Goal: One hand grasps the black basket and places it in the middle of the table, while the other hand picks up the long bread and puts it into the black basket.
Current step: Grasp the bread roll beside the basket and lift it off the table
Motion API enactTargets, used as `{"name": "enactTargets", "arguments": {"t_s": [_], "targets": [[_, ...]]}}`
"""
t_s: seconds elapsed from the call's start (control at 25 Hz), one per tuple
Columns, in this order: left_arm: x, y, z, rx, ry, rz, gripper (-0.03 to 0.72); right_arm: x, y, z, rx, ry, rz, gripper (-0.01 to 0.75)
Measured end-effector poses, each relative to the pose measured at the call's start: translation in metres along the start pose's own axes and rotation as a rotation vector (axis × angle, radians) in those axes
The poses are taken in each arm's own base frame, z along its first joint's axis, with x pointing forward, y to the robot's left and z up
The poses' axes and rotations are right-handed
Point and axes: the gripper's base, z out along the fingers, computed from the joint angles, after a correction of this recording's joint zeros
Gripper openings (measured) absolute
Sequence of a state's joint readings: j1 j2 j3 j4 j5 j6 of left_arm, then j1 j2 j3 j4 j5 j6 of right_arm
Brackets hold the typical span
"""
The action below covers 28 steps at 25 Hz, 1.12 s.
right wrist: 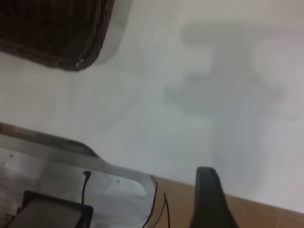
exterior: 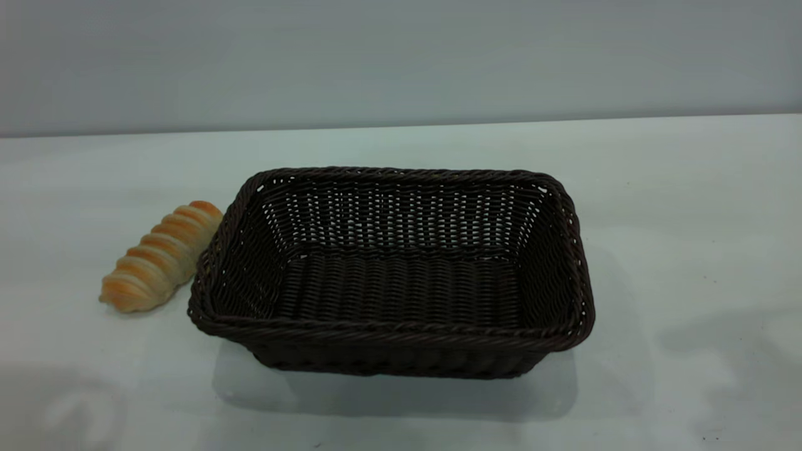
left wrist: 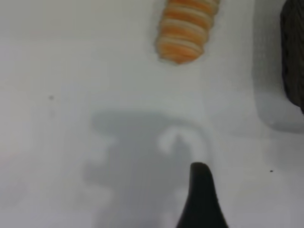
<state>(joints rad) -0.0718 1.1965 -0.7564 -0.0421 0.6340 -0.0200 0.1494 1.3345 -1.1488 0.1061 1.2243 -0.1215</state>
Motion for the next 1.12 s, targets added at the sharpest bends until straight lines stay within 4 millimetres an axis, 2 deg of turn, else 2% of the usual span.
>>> {"name": "enactTargets", "arguments": {"t_s": [0.2, 0.36, 0.68, 0.84, 1.12], "targets": [[-0.031, -0.006, 0.040, 0.055, 0.076, 0.037, 0.584, 0.029, 0.005, -0.019, 0.001, -0.060, -0.005, 0.512], [-0.055, -0.007, 0.078, 0.068, 0.146, 0.097, 0.584, 0.044, 0.007, -0.028, 0.004, -0.093, -0.009, 0.512], [-0.094, -0.007, 0.151, 0.085, 0.232, 0.232, 0.584, 0.052, 0.008, -0.037, 0.007, -0.127, -0.013, 0.512], [-0.104, -0.006, 0.181, 0.094, 0.244, 0.305, 0.584, 0.052, 0.009, -0.037, 0.006, -0.126, -0.002, 0.512], [-0.097, -0.004, 0.228, 0.088, 0.235, 0.366, 0.584, 0.052, 0.009, -0.037, 0.005, -0.126, 0.004, 0.512]]}}
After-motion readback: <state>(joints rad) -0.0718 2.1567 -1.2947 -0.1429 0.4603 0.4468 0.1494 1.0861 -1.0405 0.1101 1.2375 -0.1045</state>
